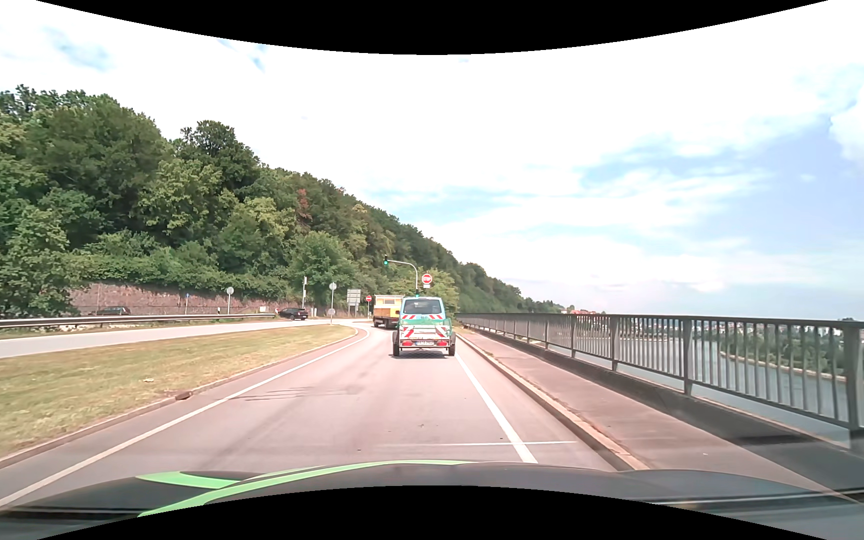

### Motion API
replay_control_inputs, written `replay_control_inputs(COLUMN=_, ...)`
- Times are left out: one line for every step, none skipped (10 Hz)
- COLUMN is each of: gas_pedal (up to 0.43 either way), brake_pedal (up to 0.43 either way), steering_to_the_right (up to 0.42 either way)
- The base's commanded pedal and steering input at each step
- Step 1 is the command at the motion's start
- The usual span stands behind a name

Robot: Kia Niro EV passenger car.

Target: Follow the waypoints while adhering to traffic rules and regulations

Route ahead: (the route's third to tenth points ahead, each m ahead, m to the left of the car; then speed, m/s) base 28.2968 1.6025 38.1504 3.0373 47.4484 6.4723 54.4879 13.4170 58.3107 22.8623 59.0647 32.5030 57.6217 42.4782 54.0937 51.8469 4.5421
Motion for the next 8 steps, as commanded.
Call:
replay_control_inputs(gas_pedal=0.311, brake_pedal=0.0, steering_to_the_right=-0.005)
replay_control_inputs(gas_pedal=0.311, brake_pedal=0.0, steering_to_the_right=-0.005)
replay_control_inputs(gas_pedal=0.311, brake_pedal=0.0, steering_to_the_right=-0.006)
replay_control_inputs(gas_pedal=0.311, brake_pedal=0.0, steering_to_the_right=-0.006)
replay_control_inputs(gas_pedal=0.311, brake_pedal=0.0, steering_to_the_right=-0.006)
replay_control_inputs(gas_pedal=0.311, brake_pedal=0.0, steering_to_the_right=-0.005)
replay_control_inputs(gas_pedal=0.311, brake_pedal=0.0, steering_to_the_right=-0.005)
replay_control_inputs(gas_pedal=0.311, brake_pedal=0.0, steering_to_the_right=-0.004)
